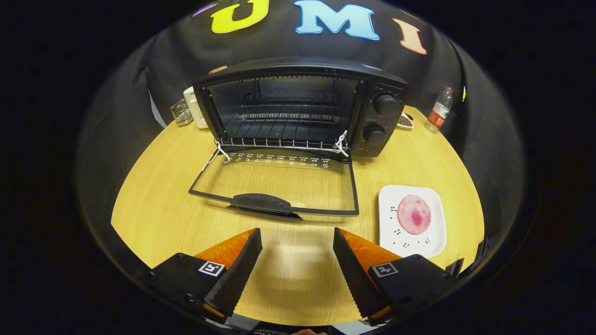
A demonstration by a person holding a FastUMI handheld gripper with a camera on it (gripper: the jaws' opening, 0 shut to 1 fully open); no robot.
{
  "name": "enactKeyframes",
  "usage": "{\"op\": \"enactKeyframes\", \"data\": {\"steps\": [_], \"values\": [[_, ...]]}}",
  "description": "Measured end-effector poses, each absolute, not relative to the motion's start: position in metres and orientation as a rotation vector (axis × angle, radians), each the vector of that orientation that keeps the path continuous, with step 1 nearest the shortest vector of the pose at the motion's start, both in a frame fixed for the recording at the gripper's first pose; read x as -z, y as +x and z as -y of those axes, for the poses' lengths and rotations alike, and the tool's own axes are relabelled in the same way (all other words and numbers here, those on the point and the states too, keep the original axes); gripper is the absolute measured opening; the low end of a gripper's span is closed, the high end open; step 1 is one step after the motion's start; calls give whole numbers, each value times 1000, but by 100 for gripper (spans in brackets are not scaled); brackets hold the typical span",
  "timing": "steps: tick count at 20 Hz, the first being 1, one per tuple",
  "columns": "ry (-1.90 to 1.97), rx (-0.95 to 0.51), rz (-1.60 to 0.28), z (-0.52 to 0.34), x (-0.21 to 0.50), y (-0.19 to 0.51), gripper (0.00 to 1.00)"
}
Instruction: Open the toaster oven, put the food inside, and close the toaster oven door.
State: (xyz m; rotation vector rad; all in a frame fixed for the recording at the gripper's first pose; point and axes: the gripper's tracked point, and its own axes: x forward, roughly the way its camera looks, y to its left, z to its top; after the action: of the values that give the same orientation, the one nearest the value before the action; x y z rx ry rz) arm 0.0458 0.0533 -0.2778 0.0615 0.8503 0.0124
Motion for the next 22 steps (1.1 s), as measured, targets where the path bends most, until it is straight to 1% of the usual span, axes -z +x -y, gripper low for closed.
{"op": "enactKeyframes", "data": {"steps": [7,10,15,22], "values": [[110,25,-824,12,244,21,98],[123,62,-822,45,234,12,98],[141,42,-874,80,235,5,97],[182,47,-980,138,262,21,97]]}}
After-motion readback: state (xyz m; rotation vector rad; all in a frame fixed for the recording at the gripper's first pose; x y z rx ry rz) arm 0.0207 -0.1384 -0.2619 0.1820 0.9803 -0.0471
